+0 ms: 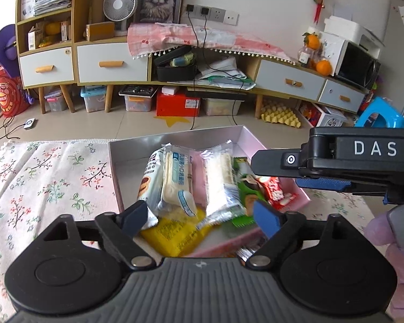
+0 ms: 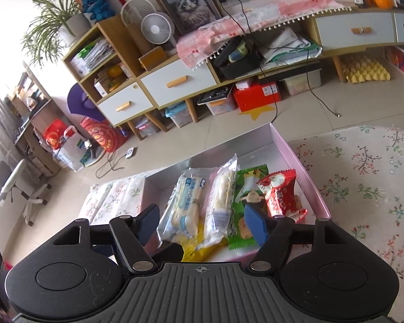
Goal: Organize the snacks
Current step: 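Move both open tools back over the gold bar and cream biscuit packet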
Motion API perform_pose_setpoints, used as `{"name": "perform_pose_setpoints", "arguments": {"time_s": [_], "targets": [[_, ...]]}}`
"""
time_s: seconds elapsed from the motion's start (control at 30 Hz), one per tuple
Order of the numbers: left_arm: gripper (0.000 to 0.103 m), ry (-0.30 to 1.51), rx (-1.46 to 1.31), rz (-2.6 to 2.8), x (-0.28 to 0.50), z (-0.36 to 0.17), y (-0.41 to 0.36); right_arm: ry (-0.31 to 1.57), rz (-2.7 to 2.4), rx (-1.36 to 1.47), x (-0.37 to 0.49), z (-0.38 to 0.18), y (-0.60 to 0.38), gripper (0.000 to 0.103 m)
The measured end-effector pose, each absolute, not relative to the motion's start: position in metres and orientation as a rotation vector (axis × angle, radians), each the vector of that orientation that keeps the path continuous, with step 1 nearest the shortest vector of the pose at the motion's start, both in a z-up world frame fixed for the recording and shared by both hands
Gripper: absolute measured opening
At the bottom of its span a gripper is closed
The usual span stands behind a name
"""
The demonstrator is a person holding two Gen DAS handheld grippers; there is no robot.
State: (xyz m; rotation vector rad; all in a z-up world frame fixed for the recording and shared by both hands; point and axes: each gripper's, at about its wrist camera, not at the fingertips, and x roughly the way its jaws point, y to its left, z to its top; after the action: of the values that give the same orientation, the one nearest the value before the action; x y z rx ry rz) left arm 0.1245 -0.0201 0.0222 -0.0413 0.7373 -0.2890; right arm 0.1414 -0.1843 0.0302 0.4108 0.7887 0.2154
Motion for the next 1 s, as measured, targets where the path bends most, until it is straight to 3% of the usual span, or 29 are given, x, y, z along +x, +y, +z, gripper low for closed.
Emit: {"name": "perform_pose_setpoints", "arguments": {"time_s": [0.4,1.0], "targets": [[0.101,0.768,-0.042,-0.262,0.087,0.028,-0.008,0.81,0.221,0.37,0.092,0.046,-0.182,0.084],[0.102,0.809,0.003,-0.223,0.046,0.003,0.023,0.905,0.237,0.236,0.028,0.01,-0.164,0.09]]}}
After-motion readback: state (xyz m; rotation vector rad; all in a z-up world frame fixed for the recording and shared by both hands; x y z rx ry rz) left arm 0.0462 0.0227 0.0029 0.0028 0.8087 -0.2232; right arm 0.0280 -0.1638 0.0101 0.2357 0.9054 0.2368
